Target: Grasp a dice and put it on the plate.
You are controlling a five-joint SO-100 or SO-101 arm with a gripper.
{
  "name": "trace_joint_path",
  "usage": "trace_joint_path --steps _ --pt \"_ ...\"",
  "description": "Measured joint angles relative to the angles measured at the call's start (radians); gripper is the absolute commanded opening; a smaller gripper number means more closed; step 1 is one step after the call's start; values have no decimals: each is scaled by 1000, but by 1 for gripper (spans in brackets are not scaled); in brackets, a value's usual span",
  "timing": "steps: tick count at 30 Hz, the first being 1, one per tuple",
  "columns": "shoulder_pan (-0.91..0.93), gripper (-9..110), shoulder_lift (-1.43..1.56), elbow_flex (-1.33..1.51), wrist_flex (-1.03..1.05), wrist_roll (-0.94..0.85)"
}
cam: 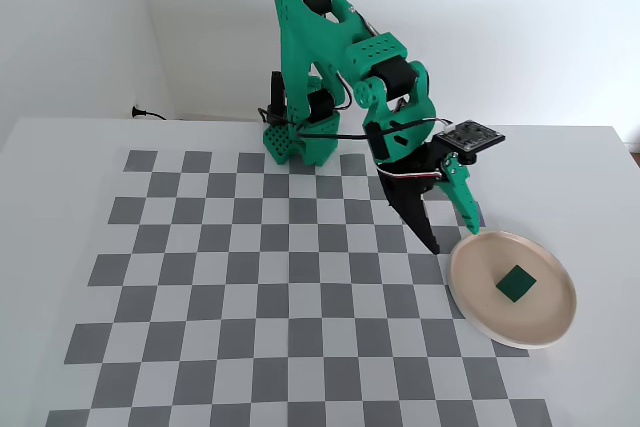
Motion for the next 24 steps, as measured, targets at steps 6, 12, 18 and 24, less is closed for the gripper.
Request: trace_joint_path --steps 6,12,18,24 --pt "95 21 218 209 -32 55" --pt "196 21 411 382 -49 117" --pt "256 21 643 565 -51 199" --pt "298 20 887 704 18 285"
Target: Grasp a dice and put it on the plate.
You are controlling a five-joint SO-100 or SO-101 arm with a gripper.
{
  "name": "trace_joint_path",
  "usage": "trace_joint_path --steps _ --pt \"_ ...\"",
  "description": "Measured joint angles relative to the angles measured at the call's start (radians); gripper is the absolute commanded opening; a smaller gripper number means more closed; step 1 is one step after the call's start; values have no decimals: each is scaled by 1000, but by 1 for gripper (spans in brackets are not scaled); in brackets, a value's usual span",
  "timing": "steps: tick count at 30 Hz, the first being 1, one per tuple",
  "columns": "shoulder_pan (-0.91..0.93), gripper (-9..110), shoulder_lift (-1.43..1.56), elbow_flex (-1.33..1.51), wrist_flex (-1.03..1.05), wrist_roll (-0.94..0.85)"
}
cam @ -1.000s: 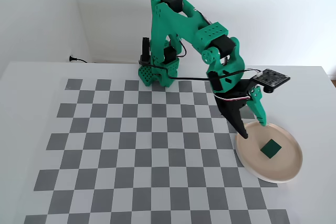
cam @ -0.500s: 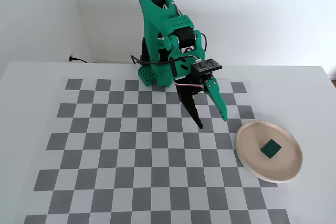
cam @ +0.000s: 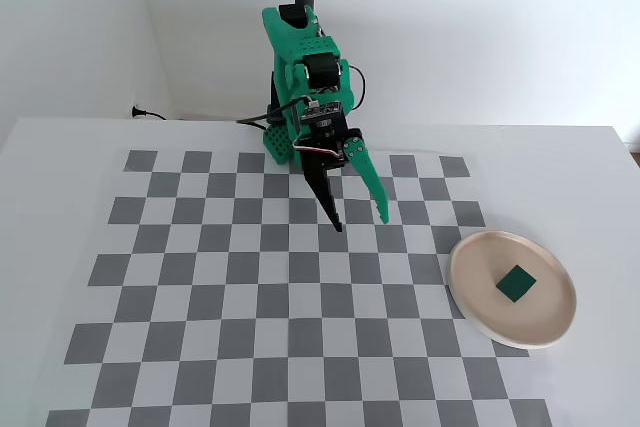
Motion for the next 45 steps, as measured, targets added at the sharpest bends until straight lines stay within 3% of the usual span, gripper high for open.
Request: trace_joint_path --steps 9,11,35,45 --pt "52 6 290 147 127 46" --pt "63 -4 298 155 127 71" --pt "245 -4 301 262 23 884" --pt "318 -4 301 262 239 1150"
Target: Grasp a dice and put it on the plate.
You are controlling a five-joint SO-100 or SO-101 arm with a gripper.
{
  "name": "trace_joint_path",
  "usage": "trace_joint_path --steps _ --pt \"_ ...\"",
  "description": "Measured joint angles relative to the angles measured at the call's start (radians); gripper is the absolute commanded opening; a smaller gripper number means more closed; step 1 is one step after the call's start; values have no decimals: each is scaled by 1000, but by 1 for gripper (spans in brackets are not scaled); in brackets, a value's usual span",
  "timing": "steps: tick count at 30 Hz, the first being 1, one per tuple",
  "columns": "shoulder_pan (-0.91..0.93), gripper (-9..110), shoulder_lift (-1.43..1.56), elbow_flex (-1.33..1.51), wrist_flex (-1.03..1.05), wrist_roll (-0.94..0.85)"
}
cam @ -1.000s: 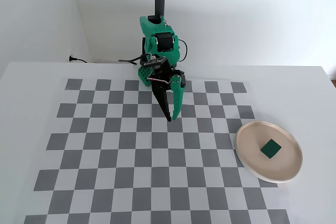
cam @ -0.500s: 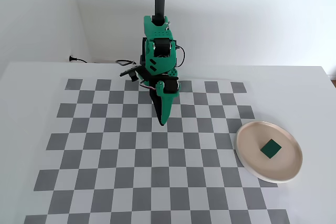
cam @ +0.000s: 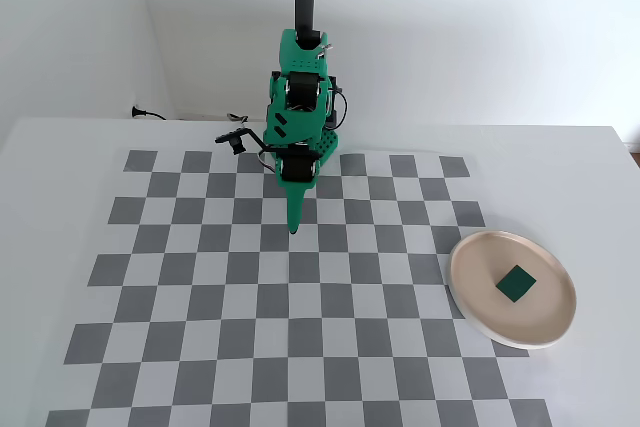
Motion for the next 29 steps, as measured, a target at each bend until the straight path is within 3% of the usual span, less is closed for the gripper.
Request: trace_joint_path --steps 29 --pt "2 -4 0 0 5 25"
